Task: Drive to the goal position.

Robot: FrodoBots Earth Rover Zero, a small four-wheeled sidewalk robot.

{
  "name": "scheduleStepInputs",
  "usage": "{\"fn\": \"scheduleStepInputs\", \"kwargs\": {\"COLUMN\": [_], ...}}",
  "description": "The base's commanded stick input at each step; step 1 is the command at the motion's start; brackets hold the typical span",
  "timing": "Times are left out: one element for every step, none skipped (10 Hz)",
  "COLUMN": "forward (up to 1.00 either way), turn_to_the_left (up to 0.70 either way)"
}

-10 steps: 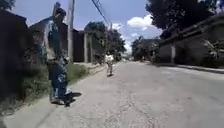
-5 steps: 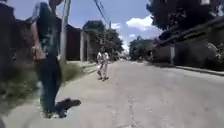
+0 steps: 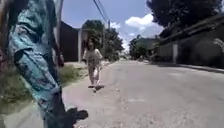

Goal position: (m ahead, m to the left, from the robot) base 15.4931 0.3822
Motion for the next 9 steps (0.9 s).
{"fn": "scheduleStepInputs", "kwargs": {"forward": [1.0,1.0,1.0,1.0,0.0,0.0,0.0,0.0,0.0], "turn_to_the_left": [-0.37,-0.37,-0.37,-0.37,0.0,0.0,0.0,0.0,0.0]}}
